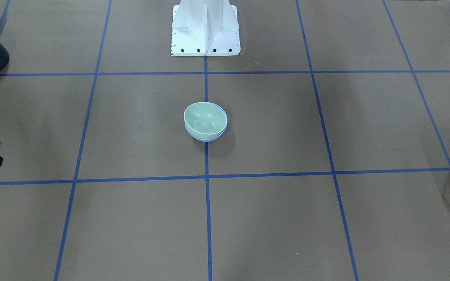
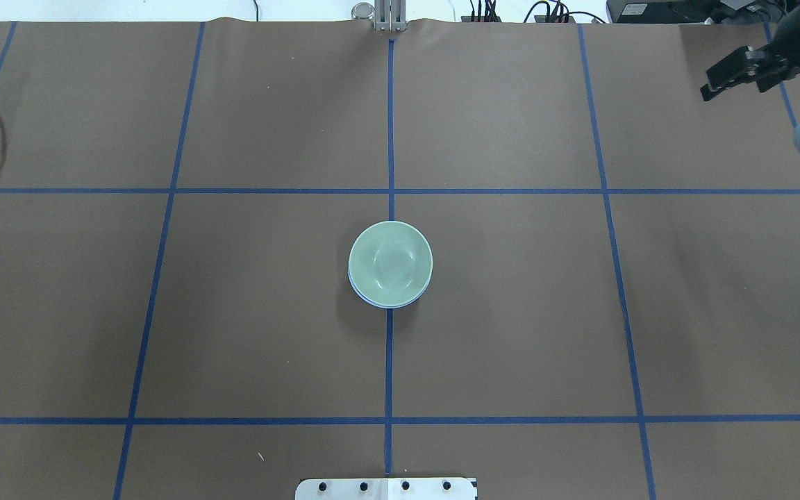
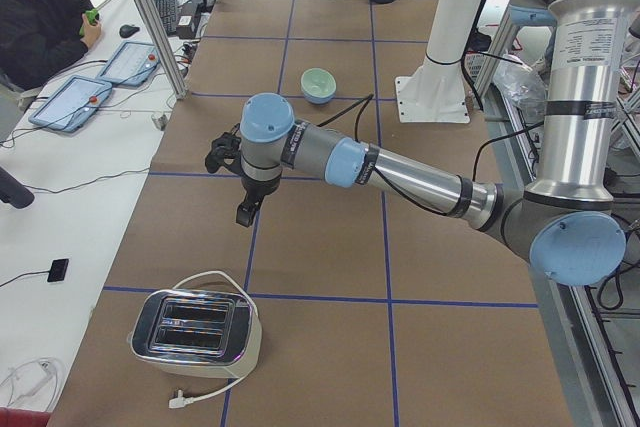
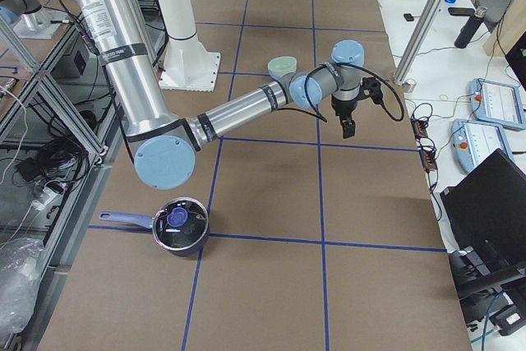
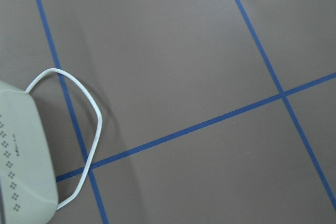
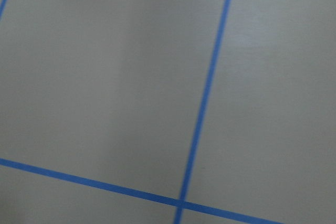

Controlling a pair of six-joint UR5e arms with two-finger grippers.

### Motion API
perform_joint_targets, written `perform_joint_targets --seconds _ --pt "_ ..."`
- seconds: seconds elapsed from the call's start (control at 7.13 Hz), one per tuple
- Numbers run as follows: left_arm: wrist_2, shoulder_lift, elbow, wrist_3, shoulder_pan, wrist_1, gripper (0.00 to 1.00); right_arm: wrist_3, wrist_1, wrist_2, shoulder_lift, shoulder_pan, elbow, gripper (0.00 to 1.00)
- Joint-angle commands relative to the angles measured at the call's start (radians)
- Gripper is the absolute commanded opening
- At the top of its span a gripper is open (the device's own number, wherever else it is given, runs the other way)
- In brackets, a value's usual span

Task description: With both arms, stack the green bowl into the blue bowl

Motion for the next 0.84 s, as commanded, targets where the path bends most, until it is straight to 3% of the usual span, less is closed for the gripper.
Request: perform_joint_targets --seconds 0.0,0.28,0.7 --pt "-0.001 0.038 0.016 0.023 -0.011 -0.006 0.98 -0.067 0.001 0.085 -0.102 0.1 -0.002 1.0" --pt "0.005 0.051 0.045 0.083 -0.029 0.003 0.98 -0.13 0.008 0.132 -0.184 0.178 0.011 1.0" --pt "0.009 -0.055 0.238 0.094 -0.034 -0.003 0.98 -0.158 0.0 0.13 -0.204 0.218 0.003 1.0"
